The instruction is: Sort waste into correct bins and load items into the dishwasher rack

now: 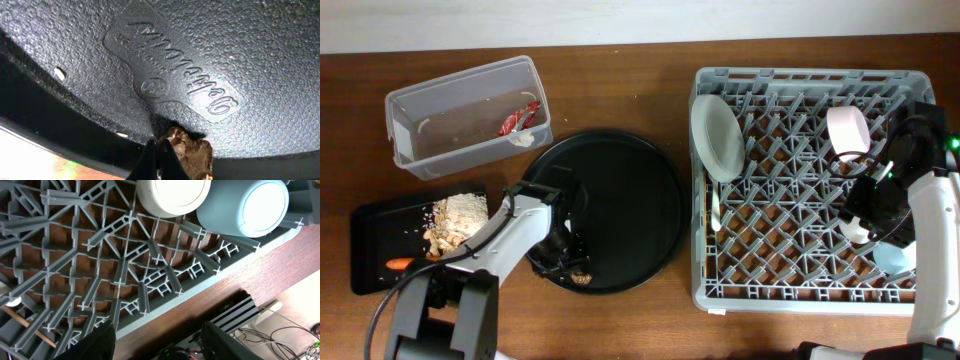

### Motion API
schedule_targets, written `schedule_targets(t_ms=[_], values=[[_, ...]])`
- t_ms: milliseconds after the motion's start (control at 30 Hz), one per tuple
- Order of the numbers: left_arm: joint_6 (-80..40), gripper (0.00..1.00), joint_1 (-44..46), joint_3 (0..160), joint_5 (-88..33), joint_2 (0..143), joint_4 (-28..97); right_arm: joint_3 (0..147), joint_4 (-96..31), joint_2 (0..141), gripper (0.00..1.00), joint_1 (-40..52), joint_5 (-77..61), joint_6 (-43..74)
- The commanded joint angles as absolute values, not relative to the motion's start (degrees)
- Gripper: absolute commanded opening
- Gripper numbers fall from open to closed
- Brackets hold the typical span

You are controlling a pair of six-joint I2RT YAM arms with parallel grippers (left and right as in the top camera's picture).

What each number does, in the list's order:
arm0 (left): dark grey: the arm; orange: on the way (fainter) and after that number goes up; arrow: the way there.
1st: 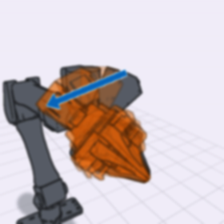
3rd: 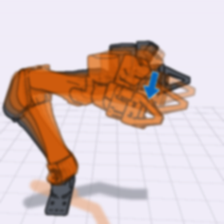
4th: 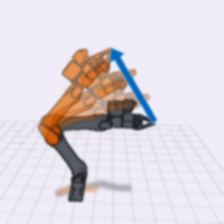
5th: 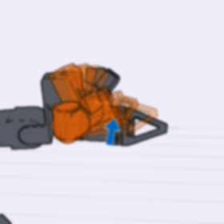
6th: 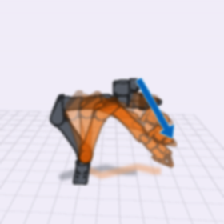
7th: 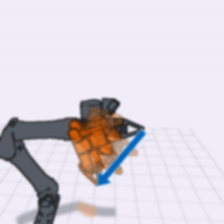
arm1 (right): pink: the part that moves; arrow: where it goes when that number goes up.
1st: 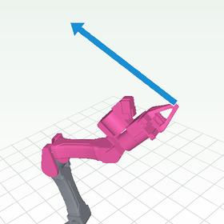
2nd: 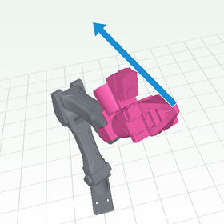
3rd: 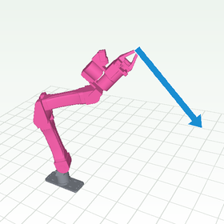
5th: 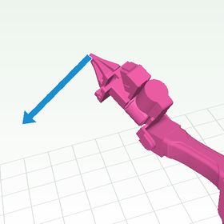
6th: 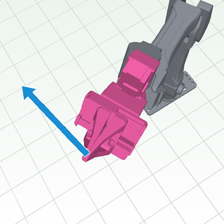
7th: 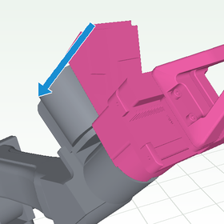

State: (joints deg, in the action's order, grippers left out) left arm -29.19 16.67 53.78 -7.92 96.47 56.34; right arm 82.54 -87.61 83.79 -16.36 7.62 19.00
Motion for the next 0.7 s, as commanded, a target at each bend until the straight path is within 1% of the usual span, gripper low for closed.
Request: schedule_targets(t_ms=[0, 100, 133, 200, 267, 333, 400, 433, 467, 533, 567, 600, 633, 667], values=[[-29.06, 0.0, 16.82, 53.3, -7.7, 97.17, 55.05, 82.91, -87.64, 83.18, 0.58, -16.47, 7.66, 18.65], [-28.97, 0.01, 14.66, 55.55, -7.07, 96.79, 55.05, 82.91, -87.64, 83.18, 0.58, -16.47, 7.68, 18.65], [-26.55, 0.0, 10.15, 58.78, -7.05, 95.2, 56.31, 82.91, -87.64, 83.18, 0.58, -16.47, 7.66, 18.65], [-24.51, 0.0, 3.9, 63.13, -6.96, 92.64, 57.87, 82.91, -87.64, 83.18, 0.58, -16.47, 7.68, 18.65], [-22.76, 0.0, -8.14, 66.78, -3.16, 90.28, 57.98, 82.91, -87.64, 83.18, 0.58, -16.47, 7.66, 18.65], [-22.65, 0.0, -21.21, 67.22, -2.96, 90.28, 56.14, 82.91, -87.59, 83.18, 0.58, -16.47, 7.66, 18.65], [-22.65, 0.01, -31.09, 67.2, -2.92, 90.3, 53.49, 82.91, -87.61, 83.18, 0.58, -16.47, 7.68, 18.65], [-23.05, 0.0, -36.12, 67.18, -0.86, 90.3, 51.18, 82.91, -87.61, 83.18, 0.58, -16.47, 7.66, 18.65], [-23.99, 0.01, -39.7, 67.18, 0.47, 90.5, 49.32, 82.91, -87.61, 83.2, 0.58, -16.47, 7.68, 18.65], [-24.08, 0.01, -41.93, 67.11, 0.47, 91.9, 49.19, 82.91, -87.59, 83.2, 0.58, -16.47, 7.68, 18.65], [-24.1, 0.09, -42.09, 66.94, 0.45, 92.75, 49.3, 82.91, -87.61, 83.2, 0.58, -16.47, 7.68, 18.65], [-24.1, 0.35, -42.06, 66.81, 0.27, 93.67, 49.3, 82.91, -87.61, 83.18, 0.58, -16.47, 7.68, 18.41], [-24.12, 0.43, -42.06, 66.81, 0.23, 94.26, 49.32, 82.91, -87.61, 83.2, 0.58, -16.47, 7.68, 18.41], [-24.1, 0.56, -42.06, 66.81, 0.21, 94.52, 49.34, 82.91, -87.61, 83.2, 0.58, -16.47, 7.68, 18.41]])
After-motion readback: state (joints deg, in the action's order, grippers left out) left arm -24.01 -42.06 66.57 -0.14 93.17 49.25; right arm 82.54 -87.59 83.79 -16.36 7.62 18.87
